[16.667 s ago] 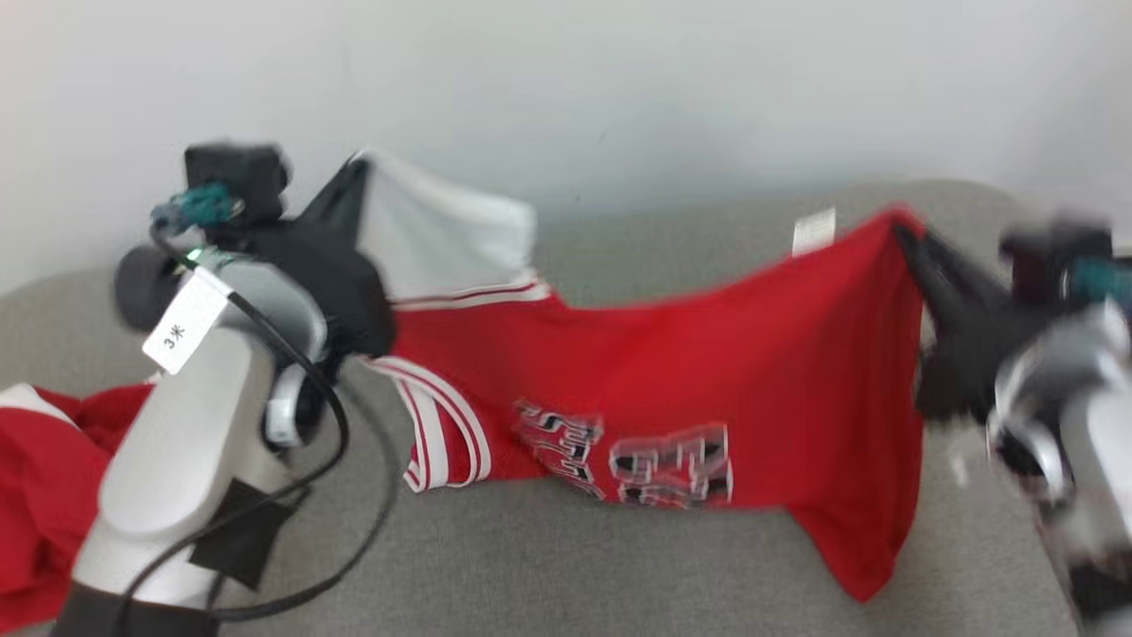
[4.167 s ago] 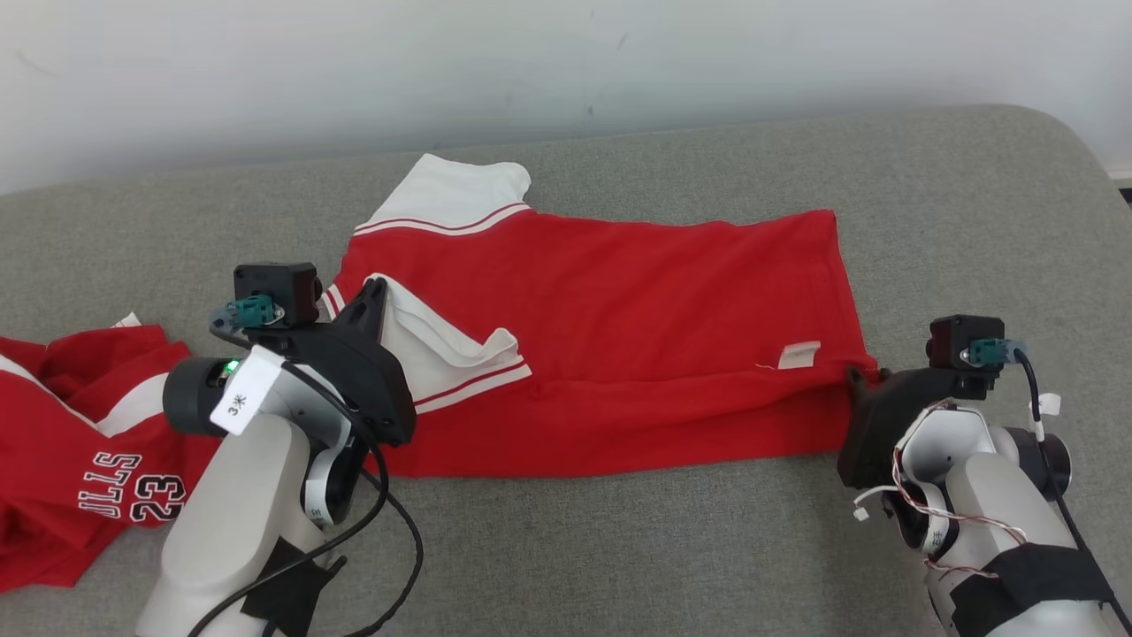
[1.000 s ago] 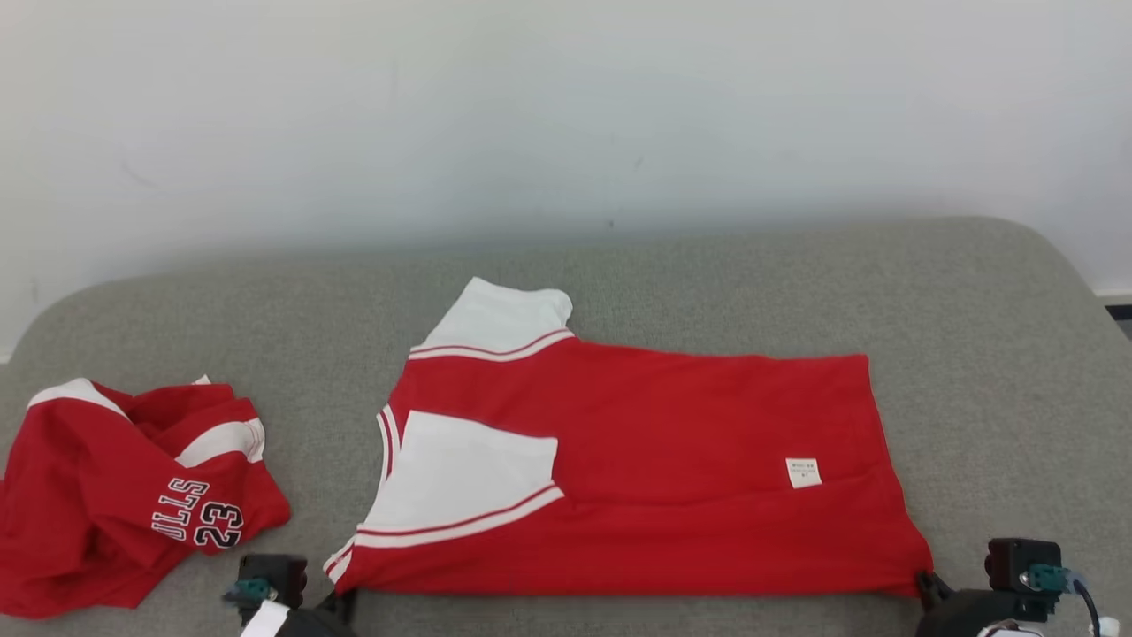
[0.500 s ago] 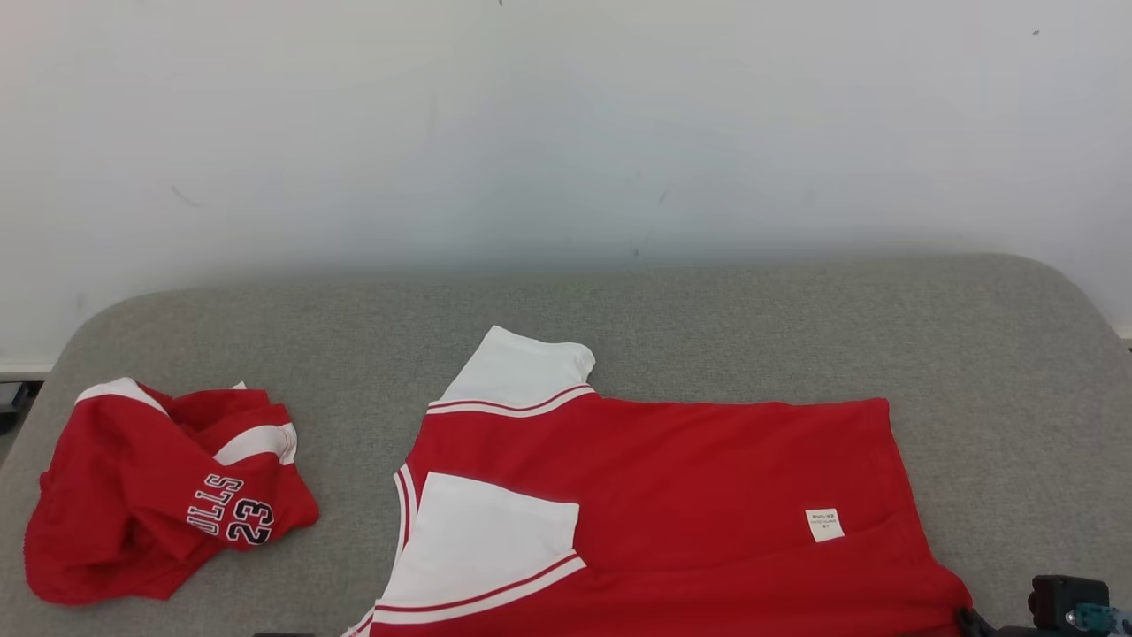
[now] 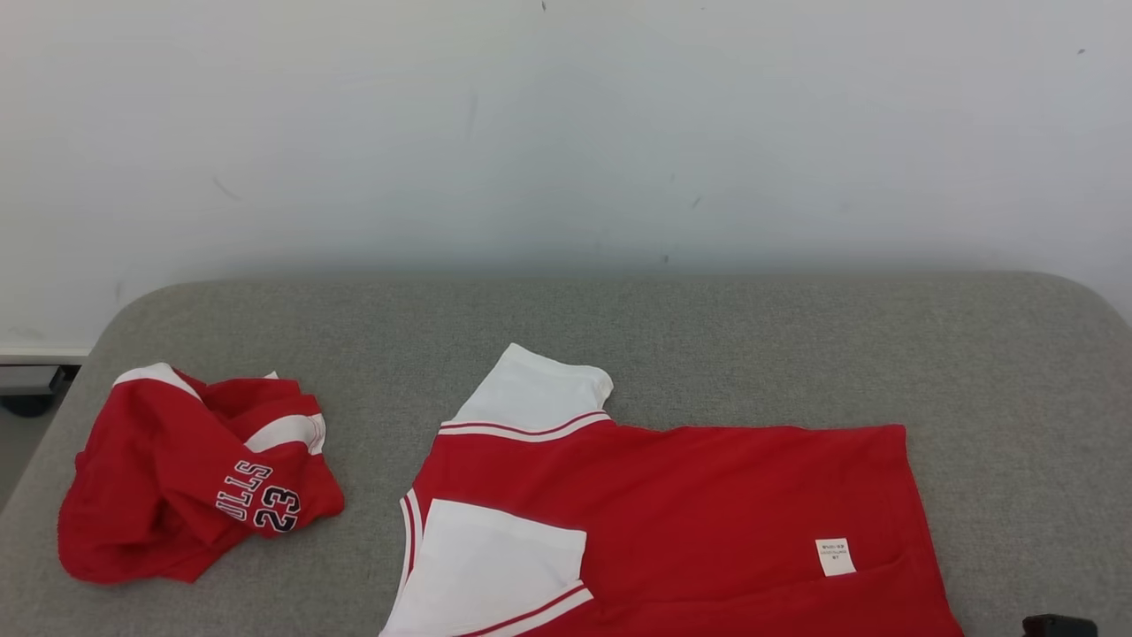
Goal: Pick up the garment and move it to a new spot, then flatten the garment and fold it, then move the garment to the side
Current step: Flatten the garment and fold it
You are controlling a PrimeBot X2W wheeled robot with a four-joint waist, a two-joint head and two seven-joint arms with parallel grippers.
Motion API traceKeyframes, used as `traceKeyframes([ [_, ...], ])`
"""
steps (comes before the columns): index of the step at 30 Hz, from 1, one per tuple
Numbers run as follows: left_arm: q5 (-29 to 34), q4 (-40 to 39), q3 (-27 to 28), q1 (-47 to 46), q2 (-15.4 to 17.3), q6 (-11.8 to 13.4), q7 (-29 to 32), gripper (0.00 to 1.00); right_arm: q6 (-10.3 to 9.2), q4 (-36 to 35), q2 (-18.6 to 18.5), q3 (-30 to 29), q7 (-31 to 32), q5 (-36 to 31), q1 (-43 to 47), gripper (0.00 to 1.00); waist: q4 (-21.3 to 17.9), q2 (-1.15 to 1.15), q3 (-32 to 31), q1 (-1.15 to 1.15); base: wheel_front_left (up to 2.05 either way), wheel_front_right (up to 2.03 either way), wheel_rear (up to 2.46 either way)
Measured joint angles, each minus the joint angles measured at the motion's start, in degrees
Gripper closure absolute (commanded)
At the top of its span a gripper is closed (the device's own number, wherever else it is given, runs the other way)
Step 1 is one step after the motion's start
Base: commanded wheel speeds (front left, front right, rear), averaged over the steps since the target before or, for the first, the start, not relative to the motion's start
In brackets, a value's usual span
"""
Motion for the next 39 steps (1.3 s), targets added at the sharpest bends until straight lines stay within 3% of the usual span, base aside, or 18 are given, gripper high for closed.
traceKeyframes([
  [1,0.00,-0.37,-0.10,0.13,0.07,-0.02,0.00,0.36,0.00,-0.03,0.19,0.14,0.13,0.01,0.32,0.04,-0.01,0.00,0.05,0.00,0.00,0.00,0.00],
  [2,0.00,-0.89,-0.26,0.13,0.22,-0.08,0.29,0.36,-0.04,-0.04,0.47,0.30,0.47,0.02,0.48,0.04,-0.02,0.00,0.09,0.00,0.00,0.00,0.00],
  [3,0.00,-1.31,-0.34,0.13,0.37,-0.08,0.58,0.00,-0.30,-0.08,0.78,0.43,0.65,0.07,0.52,0.00,-0.05,0.00,0.14,0.00,0.00,0.00,0.00],
  [12,0.27,-7.42,1.27,0.09,2.89,0.13,-2.05,0.00,-0.97,-3.44,0.58,-0.01,1.46,0.07,1.48,0.00,-0.37,0.00,0.24,0.01,0.00,0.00,0.00],
  [24,1.48,-16.51,7.08,-4.77,2.21,5.06,-10.32,0.00,-1.87,-12.83,3.47,-0.03,-4.85,-0.05,-2.38,0.00,-0.75,0.01,-1.44,0.01,0.00,0.00,0.00],
  [33,1.55,-17.51,9.60,-0.91,2.45,6.05,-11.59,0.00,2.25,-15.19,3.88,4.01,-11.69,-1.80,-3.38,0.00,-2.08,0.01,-4.07,0.00,0.00,0.00,0.00],
  [39,1.37,-17.95,11.58,1.77,2.96,6.49,-11.65,0.00,2.68,-14.79,3.90,4.15,-13.97,-2.29,-2.18,0.00,-2.80,0.01,-4.76,0.00,0.00,0.00,0.00],
])
